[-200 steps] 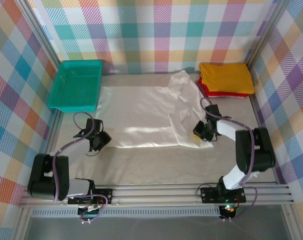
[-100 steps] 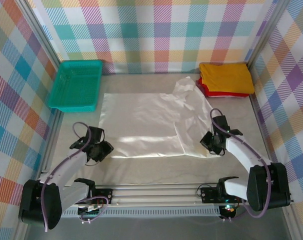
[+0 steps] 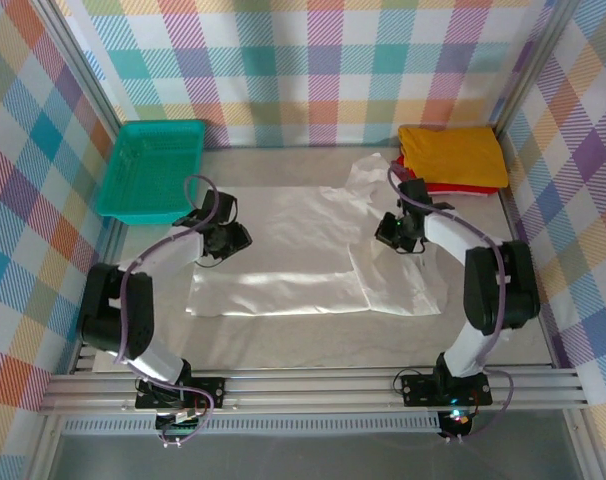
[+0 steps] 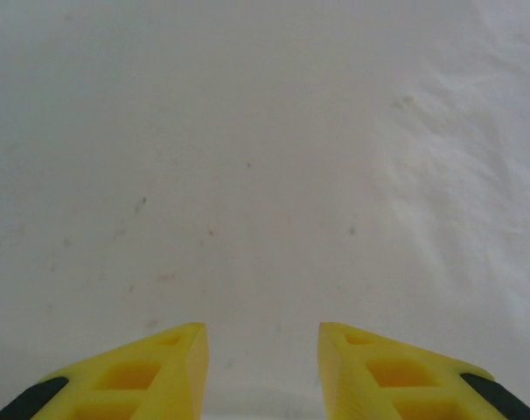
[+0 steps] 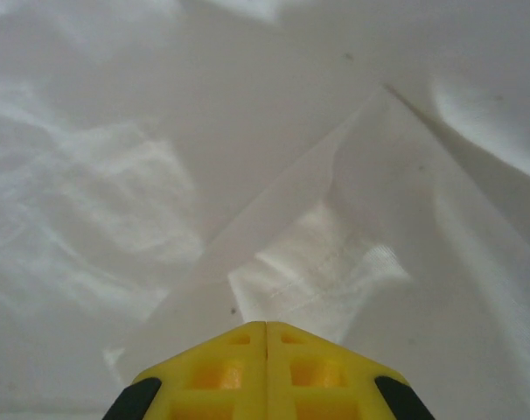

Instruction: Fold and stack the t-shirts

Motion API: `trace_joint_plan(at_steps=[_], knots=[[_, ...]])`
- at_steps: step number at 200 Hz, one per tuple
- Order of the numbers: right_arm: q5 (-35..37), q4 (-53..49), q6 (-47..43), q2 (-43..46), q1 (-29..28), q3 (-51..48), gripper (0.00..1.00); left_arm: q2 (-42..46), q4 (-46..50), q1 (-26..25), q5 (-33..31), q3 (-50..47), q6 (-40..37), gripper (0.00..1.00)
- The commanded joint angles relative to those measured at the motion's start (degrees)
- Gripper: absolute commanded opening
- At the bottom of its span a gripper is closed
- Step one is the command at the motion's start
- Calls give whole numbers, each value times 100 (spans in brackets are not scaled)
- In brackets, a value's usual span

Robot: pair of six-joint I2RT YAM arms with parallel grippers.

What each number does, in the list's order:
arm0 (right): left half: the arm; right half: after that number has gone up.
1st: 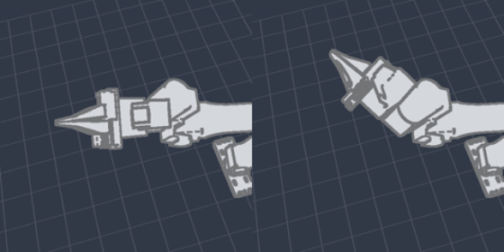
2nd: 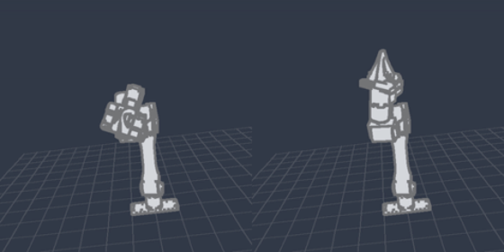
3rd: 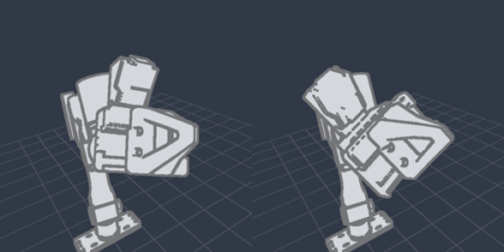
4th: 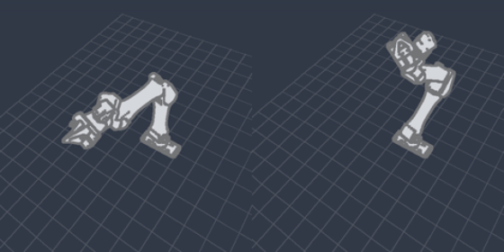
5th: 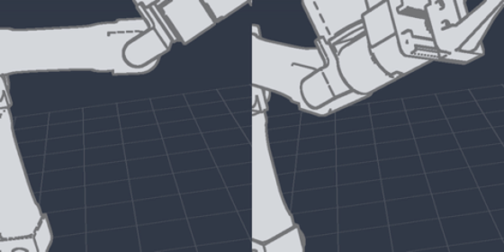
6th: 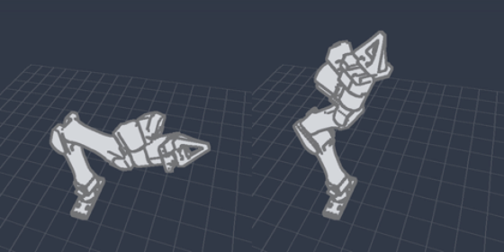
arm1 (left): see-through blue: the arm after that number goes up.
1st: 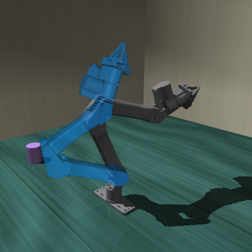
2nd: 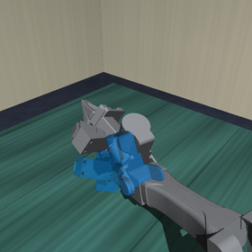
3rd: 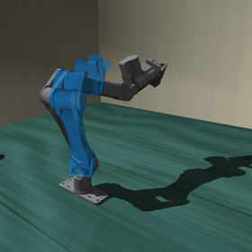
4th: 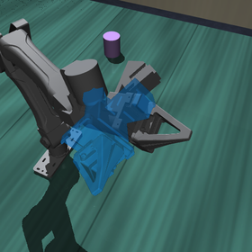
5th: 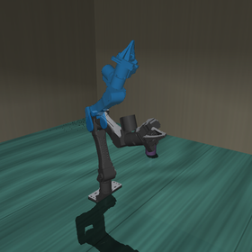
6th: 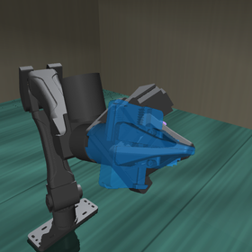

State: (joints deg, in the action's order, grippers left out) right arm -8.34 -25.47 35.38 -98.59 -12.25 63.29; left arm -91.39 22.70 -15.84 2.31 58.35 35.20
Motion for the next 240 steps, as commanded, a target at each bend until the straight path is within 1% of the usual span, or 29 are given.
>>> trace_joint_plan(at_steps=[1, 25, 38, 42, 54, 78, 103, 118, 133, 158, 174, 189, 207, 215, 231, 240], knots=[[118, 287, 134, -194, -13, -42, 0, -318, -287, 110, -129, 91, -107, 38], [161, 312, 174, -380, -5, -156, 0, -636, -455, 151, -45, -172, 13, 36], [192, 430, 267, -355, -5, -378, 0, -671, -627, 151, 42, -513, 129, 35], [192, 464, 295, -331, -4, -457, 0, -669, -848, 147, 50, -607, 175, 35], [192, 537, 395, -268, -5, -677, 0, -619, -944, 127, 17, -918, 277, 35], [233, 585, 552, -10, -5, -1111, 0, -369, -1000, 1, -115, -1395, 383, 35], [478, 483, 697, 393, 12, -1546, 0, -113, -973, -167, -138, -1711, 539, 34], [688, 333, 839, 708, 68, -1761, 0, 49, -965, -327, -134, -1783, 640, 34], [746, 205, 943, 1008, 166, -1931, 0, 170, -889, -491, -103, -1771, 745, 34], [861, 112, 700, 1159, 234, -1820, 0, 526, -625, -579, -234, -1747, 901, 35], [837, 7, 420, 1114, 253, -1444, 0, 770, -247, -532, -492, -1413, 672, 38], [755, -56, 125, 1060, 249, -936, 1, 689, 260, -391, -738, -656, 156, 40], [650, -91, -196, 851, 241, -159, 7, 268, 738, -97, -885, 396, -512, 43], [620, -122, -271, 699, 241, 174, 9, 8, 904, 34, -966, 863, -789, 44], [334, -149, -422, 383, 241, 811, 12, -615, 1328, 340, -965, 1811, -1145, 48], [151, -102, -450, 270, 234, 1037, 14, -957, 1532, 403, -1149, 2284, -1281, 50]])
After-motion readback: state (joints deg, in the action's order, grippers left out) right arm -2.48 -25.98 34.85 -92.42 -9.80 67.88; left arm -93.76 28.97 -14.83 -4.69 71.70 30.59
